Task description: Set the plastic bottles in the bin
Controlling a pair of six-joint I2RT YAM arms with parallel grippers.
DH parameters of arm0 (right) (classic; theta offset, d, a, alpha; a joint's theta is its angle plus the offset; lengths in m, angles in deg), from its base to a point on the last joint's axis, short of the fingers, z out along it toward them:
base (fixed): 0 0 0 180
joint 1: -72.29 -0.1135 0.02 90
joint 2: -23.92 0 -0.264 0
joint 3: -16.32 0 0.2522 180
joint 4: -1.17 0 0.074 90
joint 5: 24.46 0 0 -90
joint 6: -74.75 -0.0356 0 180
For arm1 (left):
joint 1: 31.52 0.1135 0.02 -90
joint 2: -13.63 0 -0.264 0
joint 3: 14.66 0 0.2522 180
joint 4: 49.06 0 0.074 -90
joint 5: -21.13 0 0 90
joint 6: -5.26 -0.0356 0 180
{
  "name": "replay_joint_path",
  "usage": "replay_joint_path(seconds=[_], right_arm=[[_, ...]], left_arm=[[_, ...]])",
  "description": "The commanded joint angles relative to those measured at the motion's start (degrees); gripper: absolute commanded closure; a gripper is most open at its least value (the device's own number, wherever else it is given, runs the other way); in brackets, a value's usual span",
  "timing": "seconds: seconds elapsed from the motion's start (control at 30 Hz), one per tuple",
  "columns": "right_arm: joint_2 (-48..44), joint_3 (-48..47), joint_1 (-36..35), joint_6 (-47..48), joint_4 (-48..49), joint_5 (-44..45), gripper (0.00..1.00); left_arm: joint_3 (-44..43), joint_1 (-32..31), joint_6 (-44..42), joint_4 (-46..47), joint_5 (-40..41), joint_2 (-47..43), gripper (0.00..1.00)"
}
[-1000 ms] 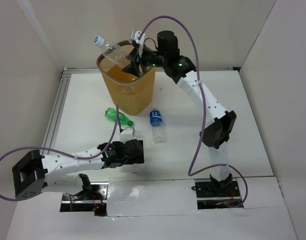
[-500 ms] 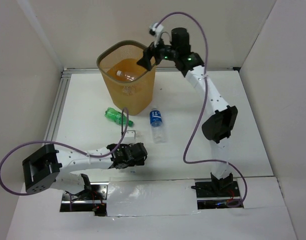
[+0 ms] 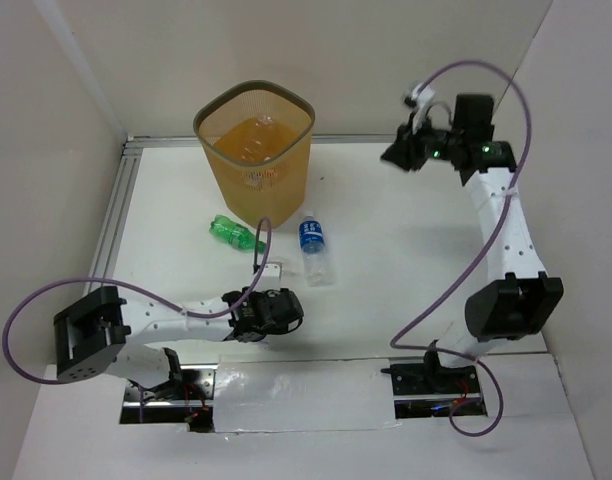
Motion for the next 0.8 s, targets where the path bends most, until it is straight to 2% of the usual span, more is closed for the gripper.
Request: replay_joint_path(seconds=[0.0, 0.07, 0.13, 0.17, 0.23, 0.37, 0.5, 0.6, 0.77], right_arm=[[-5.9, 13.6, -4.5, 13.3, -11.8, -1.2, 0.61], [-8.8, 22.9, -8.6, 14.3, -10.5, 1.8, 0.47], [-12.1, 27.6, -10.9, 13.1, -8.3, 2.6, 0.32], [-12.9, 29.5, -12.8, 10.2, -6.9, 3.5, 0.16], [-13.4, 33.4, -13.4, 7.9, -4.0, 4.1, 0.10], [-12.0, 36.1, -14.0, 1.4, -1.3, 2.8, 0.05], [-8.7, 36.1, -16.0, -3.2, 0.1, 4.6, 0.05], [-5.4, 34.4, -18.1, -4.6, -1.3, 5.2, 0.05], [-4.3, 33.4, -20.4, -8.1, 0.0, 6.3, 0.05]], left_arm=[[-3.2, -1.4, -4.4, 3.3, 3.1, -5.4, 0.51], [-5.2, -3.1, -8.6, 4.0, 3.1, -9.3, 0.57], [-7.2, -3.7, -11.5, 4.6, 3.1, -12.2, 0.60], [-9.6, -3.7, -14.2, 4.7, 3.1, -13.7, 0.60], [-12.2, -3.7, -17.3, 5.5, 4.5, -17.4, 0.60], [-22.7, -2.0, -29.7, 10.6, 7.5, -18.8, 0.61], [-31.3, 5.2, -38.3, 17.3, 3.2, -15.1, 0.61], [-38.6, 17.2, -39.6, 21.6, -1.0, -10.1, 0.61], [-49.6, 29.9, -38.7, 25.1, -4.3, -0.6, 0.61]])
